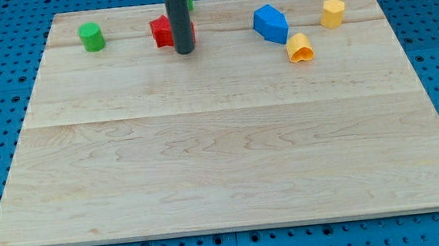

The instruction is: Separate the red star from the red circle

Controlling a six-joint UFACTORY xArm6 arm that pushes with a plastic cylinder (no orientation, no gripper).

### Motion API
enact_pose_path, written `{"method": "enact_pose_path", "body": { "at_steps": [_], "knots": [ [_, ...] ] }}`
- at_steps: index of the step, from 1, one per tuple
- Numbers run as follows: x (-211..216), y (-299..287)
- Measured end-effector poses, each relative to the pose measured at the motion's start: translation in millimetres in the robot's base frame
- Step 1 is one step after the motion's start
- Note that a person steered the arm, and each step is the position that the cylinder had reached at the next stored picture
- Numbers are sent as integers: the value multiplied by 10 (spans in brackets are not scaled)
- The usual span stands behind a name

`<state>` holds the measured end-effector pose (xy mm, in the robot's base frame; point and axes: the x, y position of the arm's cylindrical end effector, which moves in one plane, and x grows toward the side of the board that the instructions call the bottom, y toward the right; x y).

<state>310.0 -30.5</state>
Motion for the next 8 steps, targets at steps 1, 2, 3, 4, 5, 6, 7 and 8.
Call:
{"method": "enact_pose_path", "body": {
  "at_steps": [1,2,3,4,5,6,7,8],
  "knots": [
    [-98,645],
    [-584,570],
    [-729,591],
    [-1101,597],
    [-1165,597],
    [-1168,636],
    [-1159,656],
    [-1094,640]
  ]
}}
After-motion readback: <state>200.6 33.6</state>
